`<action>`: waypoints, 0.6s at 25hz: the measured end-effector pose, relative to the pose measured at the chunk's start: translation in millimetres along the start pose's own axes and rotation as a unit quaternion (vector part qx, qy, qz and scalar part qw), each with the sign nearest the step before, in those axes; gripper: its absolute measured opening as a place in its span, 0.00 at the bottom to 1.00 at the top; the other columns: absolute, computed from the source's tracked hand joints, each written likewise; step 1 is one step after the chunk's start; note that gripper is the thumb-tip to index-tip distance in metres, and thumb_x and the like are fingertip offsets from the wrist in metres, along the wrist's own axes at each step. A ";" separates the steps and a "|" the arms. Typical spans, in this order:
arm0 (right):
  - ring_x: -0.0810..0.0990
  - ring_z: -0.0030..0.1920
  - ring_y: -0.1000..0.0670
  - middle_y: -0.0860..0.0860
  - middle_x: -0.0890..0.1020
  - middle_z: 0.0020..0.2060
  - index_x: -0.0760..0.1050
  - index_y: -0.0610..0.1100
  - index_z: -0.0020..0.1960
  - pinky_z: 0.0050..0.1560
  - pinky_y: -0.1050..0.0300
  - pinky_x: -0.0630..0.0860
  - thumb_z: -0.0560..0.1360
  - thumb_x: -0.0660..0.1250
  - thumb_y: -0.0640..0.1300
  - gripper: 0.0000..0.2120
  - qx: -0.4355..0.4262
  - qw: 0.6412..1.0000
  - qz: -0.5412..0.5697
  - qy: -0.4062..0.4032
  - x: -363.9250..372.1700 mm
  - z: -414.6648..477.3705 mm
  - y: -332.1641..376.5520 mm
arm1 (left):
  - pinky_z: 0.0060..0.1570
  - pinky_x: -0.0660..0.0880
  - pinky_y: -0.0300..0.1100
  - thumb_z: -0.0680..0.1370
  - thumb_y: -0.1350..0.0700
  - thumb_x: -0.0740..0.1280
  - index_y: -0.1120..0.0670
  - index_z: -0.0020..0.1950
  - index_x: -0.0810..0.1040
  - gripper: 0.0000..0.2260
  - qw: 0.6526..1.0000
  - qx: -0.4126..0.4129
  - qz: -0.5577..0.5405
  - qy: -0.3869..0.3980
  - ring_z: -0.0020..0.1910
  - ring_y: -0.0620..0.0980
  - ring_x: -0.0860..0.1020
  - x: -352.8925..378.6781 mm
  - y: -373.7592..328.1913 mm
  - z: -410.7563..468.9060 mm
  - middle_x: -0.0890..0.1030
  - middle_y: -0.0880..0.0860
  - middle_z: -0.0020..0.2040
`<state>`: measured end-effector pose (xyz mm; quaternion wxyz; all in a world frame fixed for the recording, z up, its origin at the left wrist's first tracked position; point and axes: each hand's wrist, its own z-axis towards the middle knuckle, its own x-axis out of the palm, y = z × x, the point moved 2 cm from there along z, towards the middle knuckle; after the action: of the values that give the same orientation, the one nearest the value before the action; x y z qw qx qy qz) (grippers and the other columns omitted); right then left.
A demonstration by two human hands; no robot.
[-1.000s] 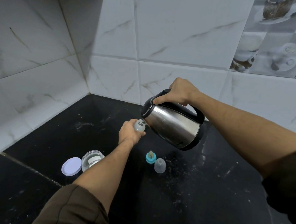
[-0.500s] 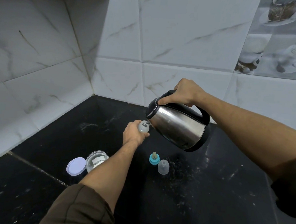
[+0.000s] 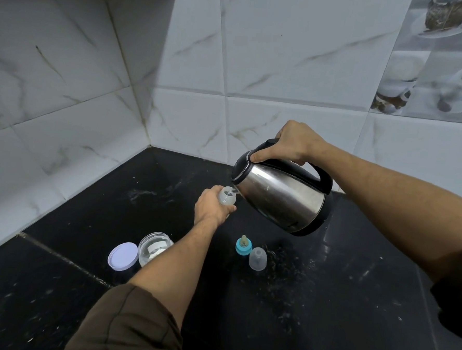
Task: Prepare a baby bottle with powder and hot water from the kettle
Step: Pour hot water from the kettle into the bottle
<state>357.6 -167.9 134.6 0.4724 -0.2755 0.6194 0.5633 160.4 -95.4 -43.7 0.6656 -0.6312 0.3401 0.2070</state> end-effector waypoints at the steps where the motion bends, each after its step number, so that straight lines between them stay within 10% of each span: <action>1: 0.69 0.23 0.47 0.53 0.66 0.16 0.65 0.46 0.27 0.31 0.54 0.66 0.57 0.80 0.72 0.35 0.000 1.000 0.000 0.001 -0.5 -0.2 0.2 | 0.65 0.75 0.53 0.73 0.53 0.80 0.50 0.72 0.75 0.29 1.000 0.001 0.002 0.002 0.65 0.53 0.77 0.1 0.0 0.2 0.79 0.51 0.65; 15: 0.71 0.24 0.45 0.49 0.70 0.21 0.65 0.46 0.28 0.30 0.56 0.67 0.56 0.80 0.73 0.35 -0.001 1.000 -0.007 0.009 0.2 -0.5 4.0 | 0.66 0.76 0.54 0.72 0.52 0.81 0.50 0.71 0.76 0.29 1.000 -0.001 0.008 0.003 0.64 0.53 0.78 0.3 2.2 -1.8 0.80 0.51 0.64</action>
<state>353.8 -167.5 136.1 0.4707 -0.2857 0.6206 0.5583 158.8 -96.9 -45.4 0.6624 -0.6295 0.3471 0.2108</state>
